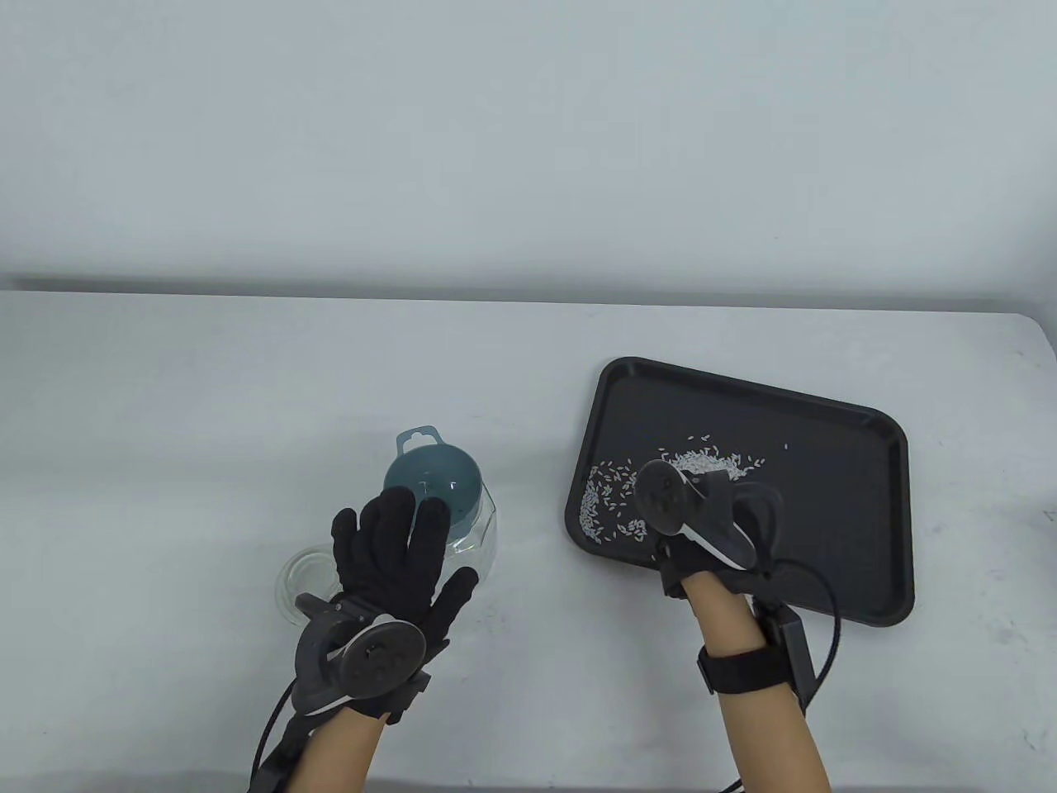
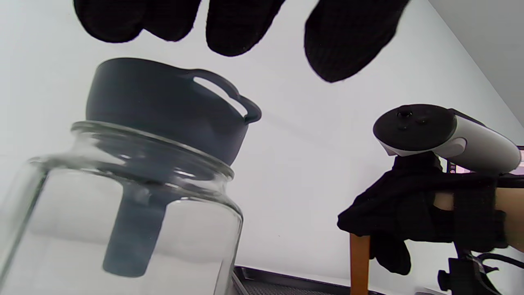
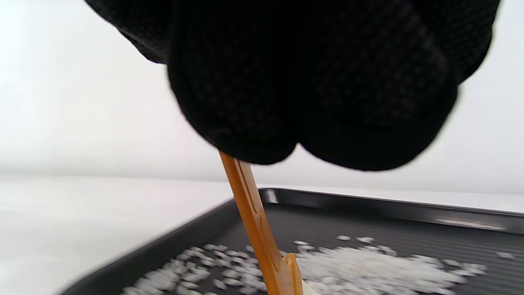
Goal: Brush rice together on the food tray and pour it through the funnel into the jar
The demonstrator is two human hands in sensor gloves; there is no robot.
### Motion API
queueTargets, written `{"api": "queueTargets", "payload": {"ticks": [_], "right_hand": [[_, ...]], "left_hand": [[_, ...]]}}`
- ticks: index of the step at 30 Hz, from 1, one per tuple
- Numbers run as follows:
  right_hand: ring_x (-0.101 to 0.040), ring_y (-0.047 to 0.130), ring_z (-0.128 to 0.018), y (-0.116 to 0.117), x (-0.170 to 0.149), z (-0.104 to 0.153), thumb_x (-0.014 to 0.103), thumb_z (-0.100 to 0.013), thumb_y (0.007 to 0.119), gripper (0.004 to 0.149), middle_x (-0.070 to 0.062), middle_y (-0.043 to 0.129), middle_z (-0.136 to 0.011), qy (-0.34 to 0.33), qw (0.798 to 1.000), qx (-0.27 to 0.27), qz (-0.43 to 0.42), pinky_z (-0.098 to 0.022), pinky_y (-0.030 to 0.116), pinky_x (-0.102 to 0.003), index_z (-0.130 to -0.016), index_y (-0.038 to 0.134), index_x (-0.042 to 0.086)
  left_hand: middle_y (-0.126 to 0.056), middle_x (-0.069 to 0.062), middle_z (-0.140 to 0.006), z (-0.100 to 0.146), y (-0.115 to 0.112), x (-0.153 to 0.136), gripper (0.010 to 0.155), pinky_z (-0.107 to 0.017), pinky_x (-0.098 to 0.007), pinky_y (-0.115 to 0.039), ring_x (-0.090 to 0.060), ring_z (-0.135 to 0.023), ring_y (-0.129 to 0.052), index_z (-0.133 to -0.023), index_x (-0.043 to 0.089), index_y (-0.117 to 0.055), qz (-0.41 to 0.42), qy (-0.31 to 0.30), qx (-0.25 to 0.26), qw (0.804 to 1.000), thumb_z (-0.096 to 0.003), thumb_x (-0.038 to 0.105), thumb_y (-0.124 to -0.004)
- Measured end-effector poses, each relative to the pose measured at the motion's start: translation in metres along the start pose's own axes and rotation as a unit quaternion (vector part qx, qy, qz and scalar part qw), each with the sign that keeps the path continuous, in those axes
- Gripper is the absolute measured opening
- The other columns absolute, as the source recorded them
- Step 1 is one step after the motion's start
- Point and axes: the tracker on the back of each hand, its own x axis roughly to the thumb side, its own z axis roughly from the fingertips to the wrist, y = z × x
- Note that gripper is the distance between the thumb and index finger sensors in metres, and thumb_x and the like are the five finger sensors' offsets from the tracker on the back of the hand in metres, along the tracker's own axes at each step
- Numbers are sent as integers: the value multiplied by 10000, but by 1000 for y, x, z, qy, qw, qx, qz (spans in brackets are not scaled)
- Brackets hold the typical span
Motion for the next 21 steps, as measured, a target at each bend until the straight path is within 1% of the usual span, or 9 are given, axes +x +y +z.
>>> {"api": "queueTargets", "payload": {"ticks": [2,5,9,11,12,15,17,19,21], "right_hand": [[-255,1009,-208,-2,13,-1,350,-522,637,480,10,972,-260,-12,1000,-7,4,-425,758,-556,-527,903,-48],[-240,1018,-222,-15,11,2,360,-523,629,476,28,977,-274,-12,1000,-19,21,-431,765,-545,-540,906,-27],[-251,1024,-253,-38,-22,8,361,-525,631,473,19,990,-313,23,999,-43,4,-440,754,-552,-573,906,-21],[-271,1022,-283,-45,-43,10,360,-526,634,476,1,998,-353,51,997,-56,27,-452,740,-562,-608,901,-26],[-282,1022,-306,-47,-59,10,360,-527,633,479,-11,1003,-388,75,994,-57,59,-460,732,-567,-636,896,-26],[-309,1020,-381,-40,-87,8,353,-523,647,489,-57,1011,-499,113,983,-63,127,-484,707,-582,-727,864,-35],[-328,1009,-438,-24,-106,4,355,-520,639,498,-78,998,-556,130,970,-59,199,-516,678,-594,-777,828,-27],[-353,996,-510,-8,-120,1,349,-512,646,506,-108,981,-632,134,963,-45,230,-535,652,-609,-823,792,-22],[-367,980,-572,8,-131,-1,344,-506,655,507,-120,956,-701,152,960,-24,232,-555,630,-616,-859,759,-5]], "left_hand": [[-412,-453,-1082,0,0,-1,770,-629,-846,-249,-735,-917,-500,-1121,-18,-486,1,0,0,1000,-541,438,-705],[-411,-455,-1082,0,0,-3,769,-628,-846,-249,-738,-915,-498,-1121,-17,-486,1,1,-2,1000,-540,438,-705],[-409,-459,-1080,0,0,-2,770,-629,-846,-249,-736,-917,-497,-1121,-18,-485,3,1,-1,1000,-541,438,-705],[-411,-457,-1081,0,0,-1,770,-629,-846,-250,-735,-917,-500,-1121,-16,-485,2,1,1,1000,-540,439,-705],[-410,-457,-1081,0,0,-1,771,-629,-846,-249,-737,-916,-497,-1122,-17,-484,3,1,1,1000,-541,439,-704],[-410,-452,-1084,0,-1,0,770,-630,-845,-250,-734,-918,-500,-1122,-15,-483,5,1,1,1000,-541,440,-704],[-411,-450,-1084,0,-1,0,772,-629,-846,-250,-735,-917,-501,-1123,-16,-482,4,2,1,1000,-541,440,-704],[-410,-458,-1081,0,0,-1,772,-629,-846,-250,-736,-916,-500,-1122,-17,-483,6,3,2,1000,-540,440,-705],[-413,-453,-1083,0,0,-3,772,-629,-846,-251,-737,-916,-497,-1122,-18,-484,8,4,2,1000,-540,438,-705]]}}
